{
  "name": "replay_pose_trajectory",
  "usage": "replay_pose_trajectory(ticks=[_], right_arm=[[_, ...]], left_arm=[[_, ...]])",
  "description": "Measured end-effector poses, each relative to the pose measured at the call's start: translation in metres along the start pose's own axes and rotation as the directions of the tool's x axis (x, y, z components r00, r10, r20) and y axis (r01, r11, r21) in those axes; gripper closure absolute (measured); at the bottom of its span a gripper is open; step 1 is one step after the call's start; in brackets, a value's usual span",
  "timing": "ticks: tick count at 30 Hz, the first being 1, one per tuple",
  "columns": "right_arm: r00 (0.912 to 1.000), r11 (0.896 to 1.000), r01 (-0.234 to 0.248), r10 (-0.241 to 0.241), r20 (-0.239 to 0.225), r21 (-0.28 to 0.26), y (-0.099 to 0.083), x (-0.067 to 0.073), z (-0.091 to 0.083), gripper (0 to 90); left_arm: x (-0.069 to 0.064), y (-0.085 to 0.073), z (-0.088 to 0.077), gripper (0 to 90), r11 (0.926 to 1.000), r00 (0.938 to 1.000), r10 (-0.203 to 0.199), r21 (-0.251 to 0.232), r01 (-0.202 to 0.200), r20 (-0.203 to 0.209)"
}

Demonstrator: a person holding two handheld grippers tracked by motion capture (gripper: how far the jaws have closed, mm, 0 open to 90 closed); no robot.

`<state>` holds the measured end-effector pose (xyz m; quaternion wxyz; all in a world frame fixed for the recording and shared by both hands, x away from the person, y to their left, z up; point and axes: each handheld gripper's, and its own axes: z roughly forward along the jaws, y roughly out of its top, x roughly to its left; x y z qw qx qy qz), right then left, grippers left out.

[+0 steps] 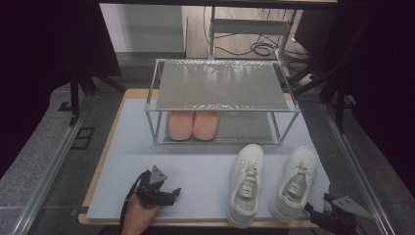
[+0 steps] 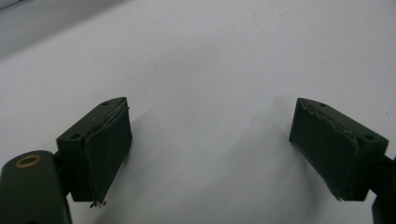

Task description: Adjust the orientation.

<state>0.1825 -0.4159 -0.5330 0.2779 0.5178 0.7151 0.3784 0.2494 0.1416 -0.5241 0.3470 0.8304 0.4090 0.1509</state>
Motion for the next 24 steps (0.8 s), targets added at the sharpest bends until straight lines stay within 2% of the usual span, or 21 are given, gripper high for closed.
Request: replay_pose_trajectory(ticks=[7, 12, 17, 21, 24], right_arm=[[0.9998, 0.999, 0.013, -0.012, -0.014, 0.051, 0.003, -0.002, -0.006, 14.7], [0.9993, 0.997, 0.006, -0.003, -0.038, 0.081, 0.010, -0.004, -0.013, 14.7], [0.9983, 0.996, -0.003, 0.008, -0.058, 0.091, 0.019, -0.007, -0.021, 14.8], [0.9981, 0.996, 0.028, -0.023, -0.057, 0.085, 0.029, -0.008, -0.030, 14.5], [0.9982, 0.996, 0.032, -0.028, -0.054, 0.081, 0.036, -0.009, -0.036, 14.4]], left_arm=[[0.000, 0.000, 0.000, 13.0, 1.0000, 1.0000, 0.001, 0.000, -0.001, 0.000], [0.000, 0.000, 0.000, 12.9, 1.0000, 1.0000, 0.000, -0.001, 0.000, 0.000], [0.000, 0.000, 0.000, 12.9, 1.0000, 1.0000, 0.001, -0.001, -0.001, -0.001], [0.000, 0.000, 0.000, 12.9, 1.0000, 1.0000, 0.000, -0.001, 0.000, -0.001], [0.000, 0.000, 0.000, 12.9, 1.0000, 1.0000, 0.000, -0.001, 0.000, 0.000]])
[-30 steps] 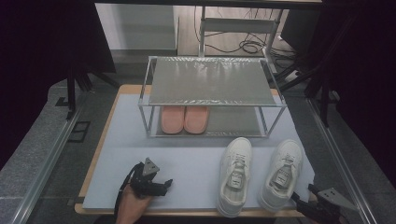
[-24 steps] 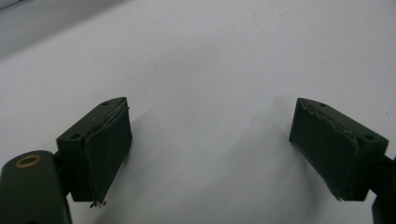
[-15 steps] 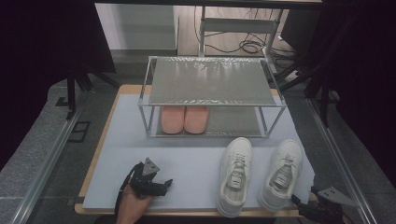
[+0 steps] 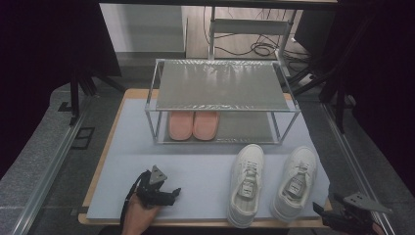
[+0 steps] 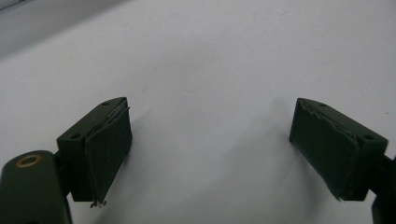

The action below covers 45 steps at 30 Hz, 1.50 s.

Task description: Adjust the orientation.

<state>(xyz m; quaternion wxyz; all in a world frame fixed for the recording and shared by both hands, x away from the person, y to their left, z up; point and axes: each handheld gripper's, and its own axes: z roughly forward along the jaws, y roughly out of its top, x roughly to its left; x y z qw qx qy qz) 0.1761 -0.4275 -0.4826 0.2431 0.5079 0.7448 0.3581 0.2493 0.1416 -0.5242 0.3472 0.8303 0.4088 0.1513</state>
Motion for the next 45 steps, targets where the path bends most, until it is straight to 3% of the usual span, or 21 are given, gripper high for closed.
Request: replay_pose_trajectory(ticks=[13, 20, 26, 31, 35, 45], right_arm=[[0.9963, 0.999, -0.032, 0.032, -0.080, 0.005, 0.034, -0.005, -0.024, 13.5], [0.9844, 0.999, -0.051, 0.051, -0.168, 0.004, 0.062, 0.003, -0.029, 15.0], [0.9810, 0.999, -0.037, 0.031, -0.191, -0.026, 0.086, 0.010, -0.025, 34.6], [0.9646, 0.999, -0.012, 0.002, -0.264, -0.034, 0.103, 0.013, -0.016, 51.1], [0.9541, 1.000, 0.017, -0.016, -0.299, 0.000, 0.115, 0.017, -0.004, 57.1], [0.9463, 0.993, 0.110, -0.094, -0.309, 0.034, 0.139, 0.039, 0.021, 72.5]], left_arm=[[0.000, 0.000, 0.000, 13.0, 1.0000, 1.0000, 0.000, 0.000, 0.000, 0.000], [0.000, 0.000, 0.000, 13.0, 1.0000, 1.0000, 0.001, 0.001, -0.001, 0.000], [0.000, 0.000, 0.000, 13.0, 1.0000, 1.0000, 0.000, 0.000, 0.000, 0.000], [0.000, 0.000, 0.000, 13.0, 1.0000, 1.0000, 0.000, 0.000, 0.000, 0.000], [0.000, 0.000, 0.000, 13.0, 1.0000, 1.0000, 0.000, 0.000, 0.000, 0.000], [0.000, 0.000, 0.000, 13.0, 1.0000, 1.0000, -0.001, -0.001, 0.001, 0.000]])
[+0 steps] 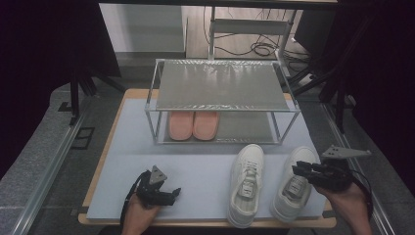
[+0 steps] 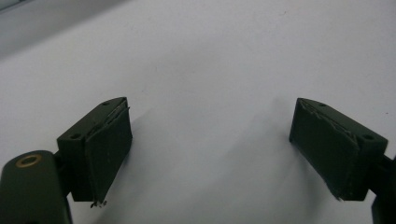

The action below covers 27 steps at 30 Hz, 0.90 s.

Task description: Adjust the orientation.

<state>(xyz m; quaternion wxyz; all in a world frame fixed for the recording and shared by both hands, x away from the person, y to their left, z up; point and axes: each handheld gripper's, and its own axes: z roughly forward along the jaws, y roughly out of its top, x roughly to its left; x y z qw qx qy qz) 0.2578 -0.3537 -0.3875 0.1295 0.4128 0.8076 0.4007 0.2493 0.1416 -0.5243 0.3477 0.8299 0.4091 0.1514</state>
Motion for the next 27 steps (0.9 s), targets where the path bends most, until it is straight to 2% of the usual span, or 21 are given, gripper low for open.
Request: replay_pose_trajectory(ticks=[5, 8, 14, 19, 27], right_arm=[[0.9995, 0.998, 0.032, -0.031, -0.011, 0.050, 0.011, 0.005, 0.021, 85.1], [0.9994, 0.996, 0.034, -0.033, -0.015, 0.080, 0.014, 0.008, 0.034, 89.7], [0.9986, 0.986, 0.053, -0.052, -0.013, 0.160, 0.017, 0.013, 0.060, 90.0], [0.9966, 0.972, 0.082, -0.080, -0.019, 0.222, 0.018, 0.020, 0.078, 90.0], [0.9964, 0.952, 0.084, -0.084, -0.011, 0.296, 0.021, 0.023, 0.093, 90.0]], left_arm=[[0.000, 0.000, 0.000, 13.0, 1.0000, 1.0000, -0.004, -0.003, 0.004, 0.000], [0.000, 0.000, 0.000, 13.0, 1.0000, 1.0000, -0.003, -0.003, 0.003, -0.001], [0.000, 0.000, 0.000, 13.0, 1.0000, 1.0000, 0.001, 0.001, -0.001, 0.000], [0.000, 0.000, 0.000, 13.0, 1.0000, 1.0000, 0.004, 0.001, -0.004, 0.000], [0.000, 0.000, 0.000, 13.0, 1.0000, 1.0000, 0.001, 0.000, -0.001, 0.000]])
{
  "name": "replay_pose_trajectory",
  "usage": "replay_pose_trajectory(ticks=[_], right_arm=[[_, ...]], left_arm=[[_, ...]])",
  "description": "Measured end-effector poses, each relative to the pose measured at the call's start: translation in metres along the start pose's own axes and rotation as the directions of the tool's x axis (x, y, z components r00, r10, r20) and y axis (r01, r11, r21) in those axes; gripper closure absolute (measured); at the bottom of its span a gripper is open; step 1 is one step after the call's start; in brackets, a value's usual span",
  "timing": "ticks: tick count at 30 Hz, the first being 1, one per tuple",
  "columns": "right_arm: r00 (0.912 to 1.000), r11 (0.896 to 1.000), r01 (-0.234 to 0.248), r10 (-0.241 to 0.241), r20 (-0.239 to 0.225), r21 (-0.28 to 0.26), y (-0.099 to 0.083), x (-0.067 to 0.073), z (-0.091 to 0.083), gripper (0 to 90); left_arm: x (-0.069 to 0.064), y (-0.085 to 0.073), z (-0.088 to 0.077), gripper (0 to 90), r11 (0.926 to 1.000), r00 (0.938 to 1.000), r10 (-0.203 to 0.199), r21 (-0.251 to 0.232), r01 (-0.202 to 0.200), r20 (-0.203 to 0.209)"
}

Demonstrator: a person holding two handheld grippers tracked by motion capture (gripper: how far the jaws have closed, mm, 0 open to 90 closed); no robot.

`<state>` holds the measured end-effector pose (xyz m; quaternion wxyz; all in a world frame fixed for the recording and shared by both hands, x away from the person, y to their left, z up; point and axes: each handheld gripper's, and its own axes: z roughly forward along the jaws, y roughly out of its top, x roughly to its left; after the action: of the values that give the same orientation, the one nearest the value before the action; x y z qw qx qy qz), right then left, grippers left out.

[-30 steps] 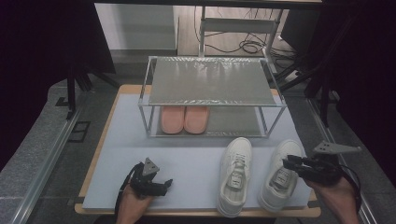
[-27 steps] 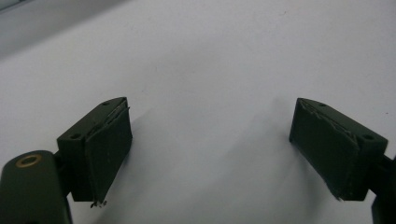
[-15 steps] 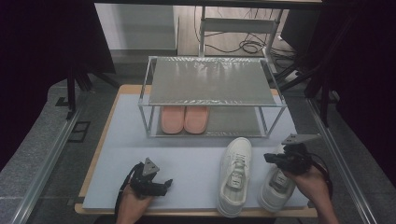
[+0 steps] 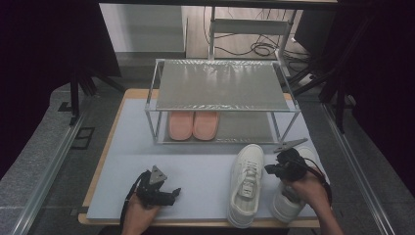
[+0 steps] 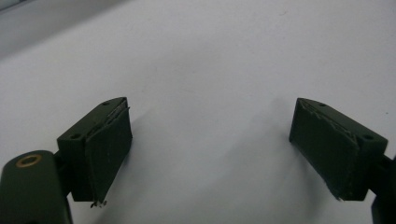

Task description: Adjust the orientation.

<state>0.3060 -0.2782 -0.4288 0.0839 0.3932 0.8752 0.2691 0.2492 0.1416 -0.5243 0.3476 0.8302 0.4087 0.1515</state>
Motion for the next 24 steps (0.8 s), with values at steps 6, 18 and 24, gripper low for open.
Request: replay_pose_trajectory(ticks=[6, 18, 24], right_arm=[[0.9991, 0.999, 0.017, -0.019, 0.039, 0.033, 0.009, 0.002, 0.003, 90.0], [0.9955, 0.991, 0.017, -0.029, 0.091, 0.132, 0.019, 0.006, 0.017, 90.0], [0.9957, 0.989, -0.002, -0.011, 0.092, 0.146, 0.022, 0.004, 0.020, 90.0]], left_arm=[[0.000, 0.000, 0.000, 13.1, 1.0000, 1.0000, 0.000, 0.000, 0.000, 0.000], [0.000, 0.000, 0.000, 13.1, 1.0000, 1.0000, 0.000, 0.000, 0.000, 0.000], [0.000, 0.000, 0.000, 13.0, 1.0000, 1.0000, 0.000, 0.000, 0.000, 0.000]])
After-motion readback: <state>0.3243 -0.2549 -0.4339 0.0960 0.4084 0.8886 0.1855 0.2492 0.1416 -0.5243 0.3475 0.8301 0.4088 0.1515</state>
